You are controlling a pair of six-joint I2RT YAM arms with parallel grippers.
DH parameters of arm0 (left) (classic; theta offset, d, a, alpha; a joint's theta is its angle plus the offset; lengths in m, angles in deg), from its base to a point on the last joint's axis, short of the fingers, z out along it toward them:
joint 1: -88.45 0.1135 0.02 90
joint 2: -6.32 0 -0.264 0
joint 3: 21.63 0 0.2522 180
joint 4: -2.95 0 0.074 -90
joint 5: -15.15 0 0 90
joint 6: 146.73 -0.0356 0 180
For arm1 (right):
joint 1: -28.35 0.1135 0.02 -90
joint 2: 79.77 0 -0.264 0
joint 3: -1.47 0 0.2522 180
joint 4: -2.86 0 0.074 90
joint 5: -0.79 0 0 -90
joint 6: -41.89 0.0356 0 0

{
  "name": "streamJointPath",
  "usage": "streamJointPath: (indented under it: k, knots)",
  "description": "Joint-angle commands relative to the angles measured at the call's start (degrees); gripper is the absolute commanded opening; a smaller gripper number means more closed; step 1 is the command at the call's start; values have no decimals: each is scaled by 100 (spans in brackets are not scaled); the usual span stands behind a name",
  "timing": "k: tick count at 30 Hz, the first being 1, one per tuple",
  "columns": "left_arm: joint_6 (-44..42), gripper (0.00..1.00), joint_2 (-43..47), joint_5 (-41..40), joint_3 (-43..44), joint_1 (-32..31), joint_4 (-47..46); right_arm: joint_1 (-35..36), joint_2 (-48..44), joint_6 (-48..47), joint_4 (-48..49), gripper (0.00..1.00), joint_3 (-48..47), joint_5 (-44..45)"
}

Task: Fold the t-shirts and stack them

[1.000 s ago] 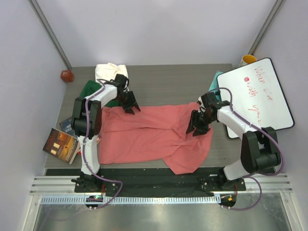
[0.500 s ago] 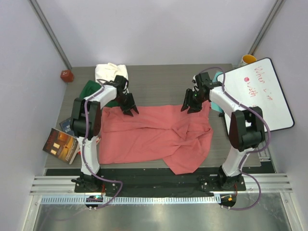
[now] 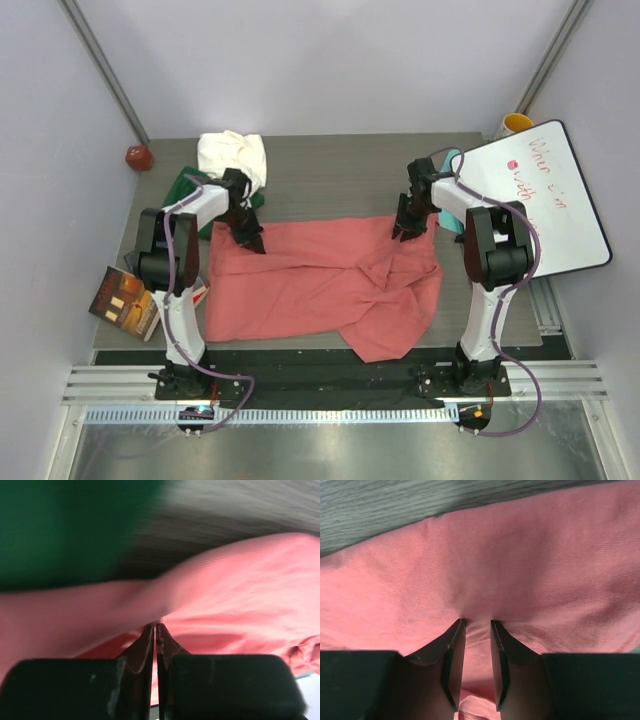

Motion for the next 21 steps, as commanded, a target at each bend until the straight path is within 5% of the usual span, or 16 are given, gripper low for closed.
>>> streamJointPath:
  k: [1, 21]
  knots:
    - [-240, 4, 513, -329, -246, 408, 321, -44, 53, 39, 118, 31, 17, 388]
    - [-486, 14, 900, -1015, -378, 1172, 876, -431, 9, 22, 83, 33, 439, 380]
